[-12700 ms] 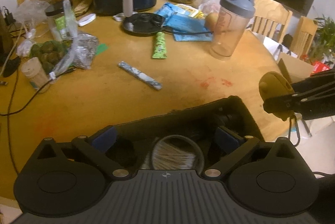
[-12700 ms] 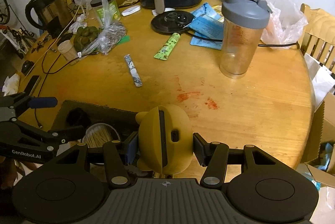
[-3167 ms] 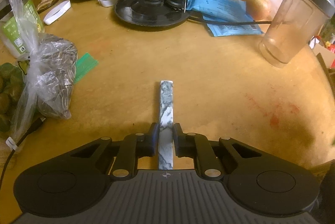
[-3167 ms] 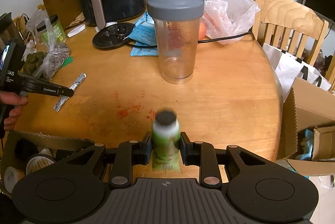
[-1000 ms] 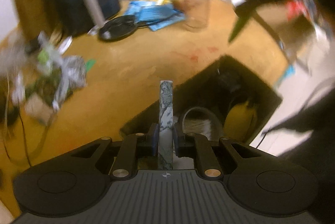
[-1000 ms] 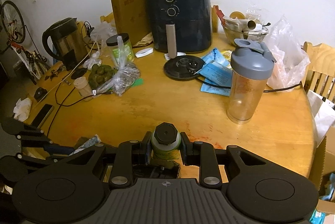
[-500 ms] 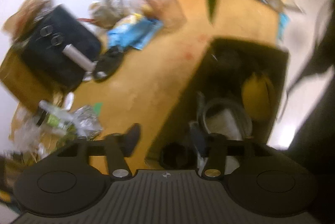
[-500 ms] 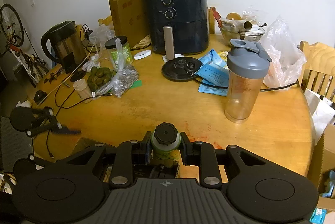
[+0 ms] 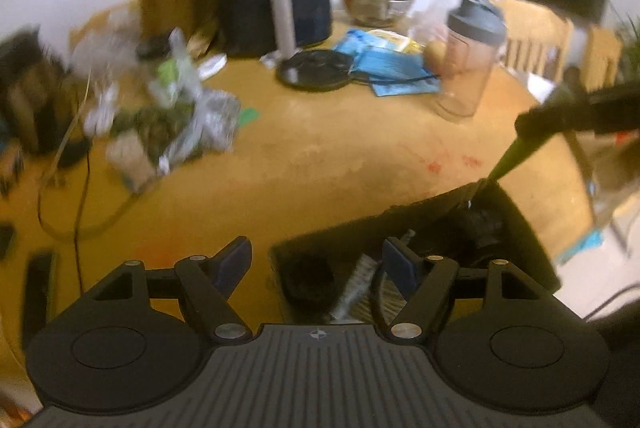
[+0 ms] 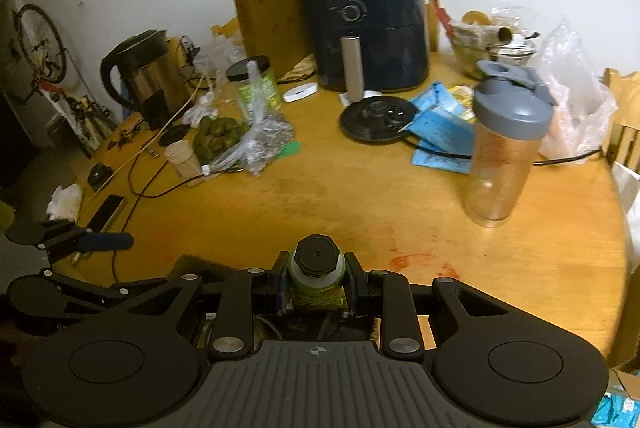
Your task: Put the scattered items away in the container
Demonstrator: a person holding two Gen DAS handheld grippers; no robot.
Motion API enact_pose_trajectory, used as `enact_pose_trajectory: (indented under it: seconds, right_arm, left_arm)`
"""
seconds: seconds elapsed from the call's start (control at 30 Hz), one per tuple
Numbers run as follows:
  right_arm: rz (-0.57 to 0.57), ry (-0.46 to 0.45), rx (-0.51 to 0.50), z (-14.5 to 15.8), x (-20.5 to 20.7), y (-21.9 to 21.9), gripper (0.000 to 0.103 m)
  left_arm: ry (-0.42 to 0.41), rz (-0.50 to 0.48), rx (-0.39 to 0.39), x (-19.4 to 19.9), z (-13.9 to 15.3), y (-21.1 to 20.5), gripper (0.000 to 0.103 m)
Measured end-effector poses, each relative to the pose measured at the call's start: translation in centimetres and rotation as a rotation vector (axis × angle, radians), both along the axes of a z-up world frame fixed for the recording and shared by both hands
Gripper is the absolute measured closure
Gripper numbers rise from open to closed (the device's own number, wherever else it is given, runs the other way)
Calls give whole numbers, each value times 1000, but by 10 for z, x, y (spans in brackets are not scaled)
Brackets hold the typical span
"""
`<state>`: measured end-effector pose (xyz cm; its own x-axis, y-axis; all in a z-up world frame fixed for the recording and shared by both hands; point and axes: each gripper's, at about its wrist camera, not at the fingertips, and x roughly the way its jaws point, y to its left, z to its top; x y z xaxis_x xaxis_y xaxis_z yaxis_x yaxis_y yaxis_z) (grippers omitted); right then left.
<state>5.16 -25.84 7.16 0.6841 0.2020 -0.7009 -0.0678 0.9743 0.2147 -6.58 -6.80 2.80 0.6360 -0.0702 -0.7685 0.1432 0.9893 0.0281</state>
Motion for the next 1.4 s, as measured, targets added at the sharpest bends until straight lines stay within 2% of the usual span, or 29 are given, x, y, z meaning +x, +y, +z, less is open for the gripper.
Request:
enact_pose_trajectory:
  seconds: [0.47,0.77,0.87,0.93,1.0,1.2,1.27,1.4]
  right_arm:
    - [132,35,30,-9,28,34,74]
    - [183,36,113,-14,50,53,73]
    - [128,129,98,-32,59,54,38]
    - [113,133,75,-35,56,51,35]
    - [114,124,47,-35,50,49,21]
    - [77,108,-18,-32,37,41,3]
    - [61,111,-44,-30,35,39,0]
    - [48,122,-99,-30,35,37,0]
  left_arm:
    - [37,137,-24,-22,-1,16,31]
    - [47,227,-44,-33,1,29,31]
    - [47,259,-66,-32,1,33,31]
    - [45,260,-69,-31,2,33,31]
    - [41,257,-73,-30,2,32,31]
    - [36,227,-79,-22,2,27,31]
    - [30,222,-84,-20,3,25,31]
    - [24,215,-98,-13,5,22,31]
